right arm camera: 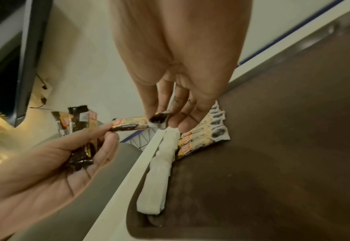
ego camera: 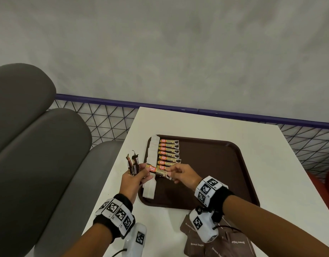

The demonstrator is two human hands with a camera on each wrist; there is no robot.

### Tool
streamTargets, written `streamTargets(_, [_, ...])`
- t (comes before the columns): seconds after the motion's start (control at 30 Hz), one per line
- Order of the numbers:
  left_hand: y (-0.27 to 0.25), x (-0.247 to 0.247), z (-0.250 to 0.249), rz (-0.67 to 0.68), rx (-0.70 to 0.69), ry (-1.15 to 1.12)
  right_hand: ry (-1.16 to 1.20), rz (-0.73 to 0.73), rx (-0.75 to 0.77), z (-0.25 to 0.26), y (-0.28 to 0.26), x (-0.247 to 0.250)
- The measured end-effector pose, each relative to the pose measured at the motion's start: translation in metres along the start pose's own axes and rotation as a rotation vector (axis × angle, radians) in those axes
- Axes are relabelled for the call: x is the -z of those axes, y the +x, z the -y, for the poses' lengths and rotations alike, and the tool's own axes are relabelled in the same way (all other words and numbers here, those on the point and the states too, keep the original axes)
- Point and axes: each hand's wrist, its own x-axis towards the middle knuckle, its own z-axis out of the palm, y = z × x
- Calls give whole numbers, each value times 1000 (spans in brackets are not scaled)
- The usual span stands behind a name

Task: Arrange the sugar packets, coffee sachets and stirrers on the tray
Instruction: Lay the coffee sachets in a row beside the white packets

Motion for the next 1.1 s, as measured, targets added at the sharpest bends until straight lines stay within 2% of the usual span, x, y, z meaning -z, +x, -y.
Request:
streamTargets(0.13, [0,-4,3,6,21,22,186,-100,-47,-7,-4,5])
streamTargets(0.2, [0,-3,3,-2,51,39,207,-168,-50,-10,-3,11])
streamTargets(0.33, [1,9,1,4,47,18,37,-230,-88,-23,0,27])
streamTargets(0.47, [0,22,0,-37,53,40,-47,-193,-129,-38,1,30])
streamTargets(0.63, [-4,31,-2,-88,65,198,-139,-202,-150,-46,6,15])
streamTargets(0.87, [-2,39,1,-75,77,236,-188,-328,-182,-49,17,3])
streamTargets(1.1, [-2,38,4,12,118,192,-181,-378,-172,-49,17,0])
